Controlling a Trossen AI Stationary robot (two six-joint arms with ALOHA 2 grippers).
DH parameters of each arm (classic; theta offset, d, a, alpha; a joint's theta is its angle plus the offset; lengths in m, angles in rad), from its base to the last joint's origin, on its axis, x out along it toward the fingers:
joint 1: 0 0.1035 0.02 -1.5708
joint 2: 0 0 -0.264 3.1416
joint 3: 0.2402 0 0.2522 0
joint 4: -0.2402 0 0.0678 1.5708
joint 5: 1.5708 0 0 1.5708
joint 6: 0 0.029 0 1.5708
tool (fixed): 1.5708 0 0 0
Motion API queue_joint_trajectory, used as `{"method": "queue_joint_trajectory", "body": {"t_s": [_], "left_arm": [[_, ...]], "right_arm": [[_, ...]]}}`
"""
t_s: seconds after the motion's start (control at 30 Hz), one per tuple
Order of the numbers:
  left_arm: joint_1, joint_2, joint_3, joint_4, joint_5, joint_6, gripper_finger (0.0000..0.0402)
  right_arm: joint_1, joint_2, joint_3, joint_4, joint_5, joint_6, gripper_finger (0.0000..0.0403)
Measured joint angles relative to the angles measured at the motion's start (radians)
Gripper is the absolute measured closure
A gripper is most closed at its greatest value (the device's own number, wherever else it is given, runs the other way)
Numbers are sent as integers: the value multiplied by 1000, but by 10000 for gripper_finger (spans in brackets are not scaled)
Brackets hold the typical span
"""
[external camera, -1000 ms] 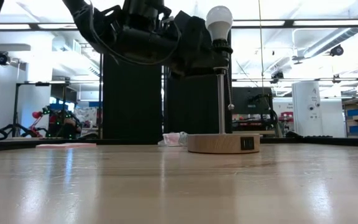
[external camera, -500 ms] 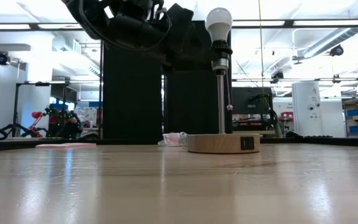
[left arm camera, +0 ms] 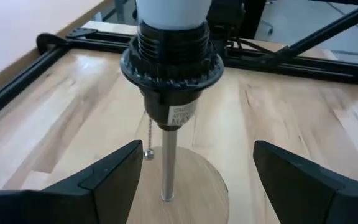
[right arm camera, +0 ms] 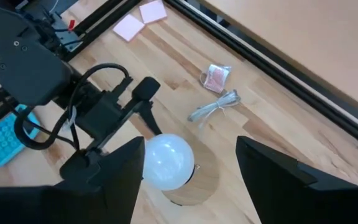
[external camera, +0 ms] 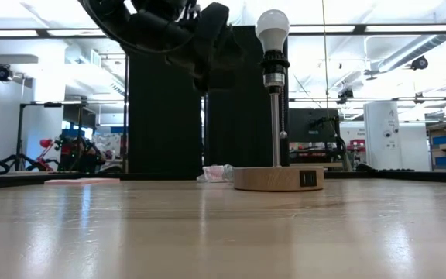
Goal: Screw lightbulb
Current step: Remove the light bulb from the lamp
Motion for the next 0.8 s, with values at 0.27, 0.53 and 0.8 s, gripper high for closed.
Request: {"method": "queue_joint_trajectory", "body": {"t_s": [0.27, 0.53, 0.8], "left_arm": [[1, 0, 0, 7, 0, -3, 104], [1, 0, 0, 0, -1, -48, 104], [-1, 0, 0, 1, -9, -110, 104]], "right_arm": [[-11, 14, 0, 32, 0, -360, 178], [-30, -4, 0, 14, -26, -382, 150], [-29, -11, 0, 1, -52, -227, 89]]}}
